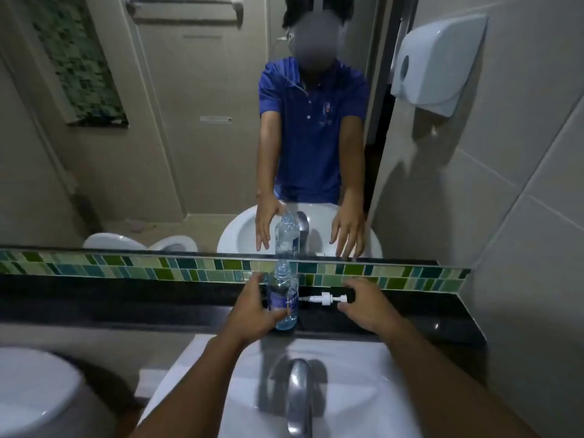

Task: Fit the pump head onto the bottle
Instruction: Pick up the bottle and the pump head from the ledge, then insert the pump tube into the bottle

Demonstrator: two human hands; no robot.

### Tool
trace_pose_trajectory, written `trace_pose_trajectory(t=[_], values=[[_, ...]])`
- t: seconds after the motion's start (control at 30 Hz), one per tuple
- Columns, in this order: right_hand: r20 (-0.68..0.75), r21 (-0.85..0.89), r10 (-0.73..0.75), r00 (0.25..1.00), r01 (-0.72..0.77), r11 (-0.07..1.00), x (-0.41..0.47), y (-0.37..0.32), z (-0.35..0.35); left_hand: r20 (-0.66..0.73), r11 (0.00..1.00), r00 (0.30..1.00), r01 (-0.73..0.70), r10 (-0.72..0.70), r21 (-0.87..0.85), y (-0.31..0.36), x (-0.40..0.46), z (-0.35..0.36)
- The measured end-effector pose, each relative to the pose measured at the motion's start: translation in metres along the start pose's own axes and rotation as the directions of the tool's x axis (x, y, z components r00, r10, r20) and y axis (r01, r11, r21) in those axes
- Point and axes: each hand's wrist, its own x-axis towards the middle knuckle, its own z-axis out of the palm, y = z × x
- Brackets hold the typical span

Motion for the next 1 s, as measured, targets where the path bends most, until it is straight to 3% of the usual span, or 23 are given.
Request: trace_pose_trajectory(t=[0.17, 0.33, 0.5, 0.7, 0.87, 1.0], values=[[0.026, -0.042, 0.032, 0.999, -0.031, 0.999, 0.029, 0.002, 0.034, 0.001, 0.992, 0.999, 0.051, -0.051, -0.114, -0.021, 0.020, 0.017], [-0.080, -0.069, 0.044, 0.996, -0.049, 0.996, 0.028, 0.002, 0.056, -0.035, 0.991, 0.999, 0.026, -0.031, -0.134, -0.024, 0.019, 0.016], [-0.184, 0.203, 0.068, 0.981, -0.030, 0.979, 0.000, -0.002, 0.049, -0.104, 0.995, 0.994, -0.035, 0.025, -0.097, -0.021, -0.005, 0.001], [-0.395, 0.537, 0.152, 0.906, 0.094, 0.838, -0.070, -0.023, -0.004, -0.185, 0.996, 0.979, -0.076, 0.084, 0.050, -0.017, -0.052, -0.019], [-0.376, 0.701, 0.175, 0.910, 0.156, 0.696, -0.140, -0.037, -0.037, -0.237, 0.980, 0.967, -0.050, 0.096, 0.193, -0.020, -0.094, -0.026], [-0.311, 0.688, 0.128, 0.942, 0.131, 0.714, -0.168, -0.043, -0.044, -0.243, 0.975, 0.967, -0.019, 0.074, 0.220, -0.022, -0.107, -0.028]])
